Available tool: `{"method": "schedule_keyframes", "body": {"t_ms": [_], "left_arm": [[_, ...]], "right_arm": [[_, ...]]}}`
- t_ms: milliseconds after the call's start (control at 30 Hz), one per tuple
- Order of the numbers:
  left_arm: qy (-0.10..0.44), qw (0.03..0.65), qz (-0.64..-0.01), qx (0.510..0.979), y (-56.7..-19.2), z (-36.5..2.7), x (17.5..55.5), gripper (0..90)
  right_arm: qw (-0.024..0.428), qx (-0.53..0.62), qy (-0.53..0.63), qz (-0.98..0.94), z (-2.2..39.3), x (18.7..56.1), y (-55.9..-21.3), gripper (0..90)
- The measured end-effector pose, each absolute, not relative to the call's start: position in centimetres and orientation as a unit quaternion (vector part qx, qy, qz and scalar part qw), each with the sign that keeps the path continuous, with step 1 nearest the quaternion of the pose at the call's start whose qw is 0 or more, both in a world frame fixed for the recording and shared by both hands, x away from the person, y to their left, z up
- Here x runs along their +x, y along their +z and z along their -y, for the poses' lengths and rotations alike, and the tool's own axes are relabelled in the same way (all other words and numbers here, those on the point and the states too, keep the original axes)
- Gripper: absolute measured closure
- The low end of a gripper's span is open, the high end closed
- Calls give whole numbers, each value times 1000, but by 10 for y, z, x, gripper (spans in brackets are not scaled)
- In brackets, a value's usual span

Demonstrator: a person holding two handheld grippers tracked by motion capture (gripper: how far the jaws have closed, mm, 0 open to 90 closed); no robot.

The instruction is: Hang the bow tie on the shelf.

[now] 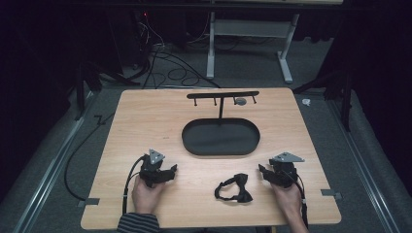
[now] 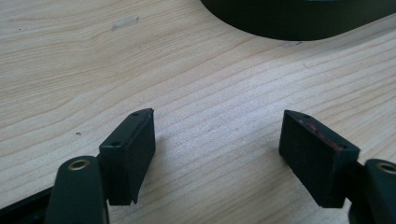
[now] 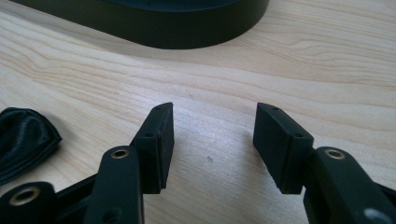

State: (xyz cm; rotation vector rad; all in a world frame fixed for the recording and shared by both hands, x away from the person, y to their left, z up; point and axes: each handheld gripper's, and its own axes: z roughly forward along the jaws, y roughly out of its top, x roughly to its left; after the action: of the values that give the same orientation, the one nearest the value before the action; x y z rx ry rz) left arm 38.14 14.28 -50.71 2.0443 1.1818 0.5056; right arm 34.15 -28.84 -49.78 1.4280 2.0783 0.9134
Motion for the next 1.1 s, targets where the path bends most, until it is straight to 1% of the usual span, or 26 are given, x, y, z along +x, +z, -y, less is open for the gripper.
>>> {"method": "schedule_keyframes", "body": {"t_ms": [400,1100], "left_arm": [[195,356,-458,791,-507,-143,381,275],[195,356,-458,791,-507,-143,381,275]], "right_arm": [[224,499,350,-760,280,334,-487,532],[171,441,404,-783,244,317,-469,549]]}}
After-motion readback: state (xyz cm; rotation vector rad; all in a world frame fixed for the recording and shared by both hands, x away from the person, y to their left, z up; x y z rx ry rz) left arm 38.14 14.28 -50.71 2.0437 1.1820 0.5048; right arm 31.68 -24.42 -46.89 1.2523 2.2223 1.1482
